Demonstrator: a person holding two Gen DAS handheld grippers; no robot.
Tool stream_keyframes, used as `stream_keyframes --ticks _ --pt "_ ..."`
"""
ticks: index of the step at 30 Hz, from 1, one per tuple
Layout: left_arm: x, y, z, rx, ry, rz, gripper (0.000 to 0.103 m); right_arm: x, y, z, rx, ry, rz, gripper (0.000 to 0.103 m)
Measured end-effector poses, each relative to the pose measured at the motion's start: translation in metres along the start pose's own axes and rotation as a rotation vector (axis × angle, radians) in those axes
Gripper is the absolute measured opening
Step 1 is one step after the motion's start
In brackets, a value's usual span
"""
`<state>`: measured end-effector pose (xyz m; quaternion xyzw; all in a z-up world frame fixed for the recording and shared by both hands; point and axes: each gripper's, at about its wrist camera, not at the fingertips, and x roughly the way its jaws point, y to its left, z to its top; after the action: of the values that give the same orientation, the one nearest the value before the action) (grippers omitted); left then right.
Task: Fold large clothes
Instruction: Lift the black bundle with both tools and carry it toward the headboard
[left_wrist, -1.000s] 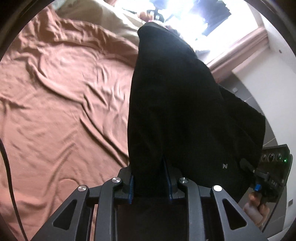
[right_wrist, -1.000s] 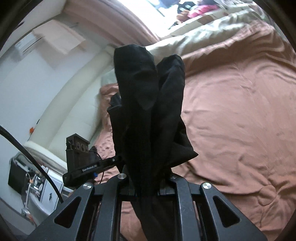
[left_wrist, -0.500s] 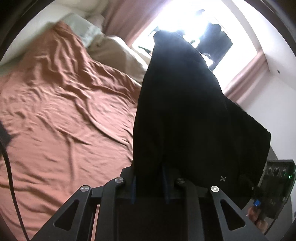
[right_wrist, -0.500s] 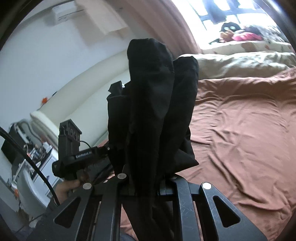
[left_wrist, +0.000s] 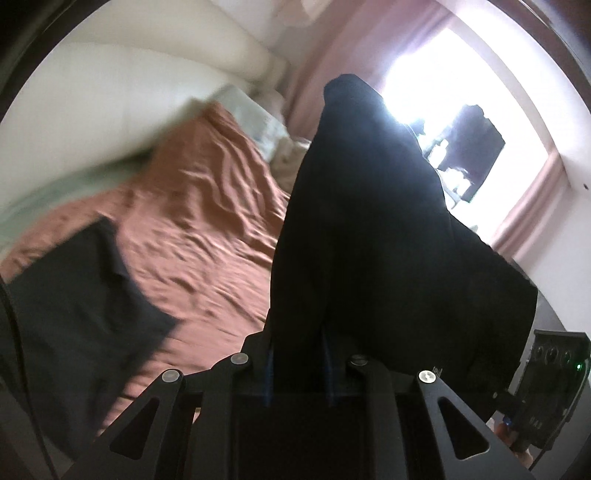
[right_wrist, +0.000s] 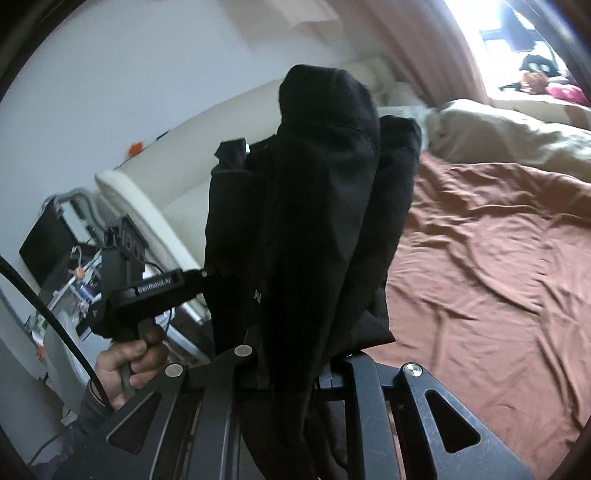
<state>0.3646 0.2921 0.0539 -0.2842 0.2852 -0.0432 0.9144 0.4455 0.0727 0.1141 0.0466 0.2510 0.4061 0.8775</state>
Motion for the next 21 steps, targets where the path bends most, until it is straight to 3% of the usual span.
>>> stream_keyframes --ticks 13,21 --pt "-0.103 0.132 0.055 -0.063 -0.079 0.224 0.02 0.144 0.076 0.027 -0.058 0.101 0.153 0.01" --pt "-0.142 0.181 0.078 -0.114 -0.14 0.34 0.02 0.234 0.094 0.026 -0.016 0.173 0.247 0.01"
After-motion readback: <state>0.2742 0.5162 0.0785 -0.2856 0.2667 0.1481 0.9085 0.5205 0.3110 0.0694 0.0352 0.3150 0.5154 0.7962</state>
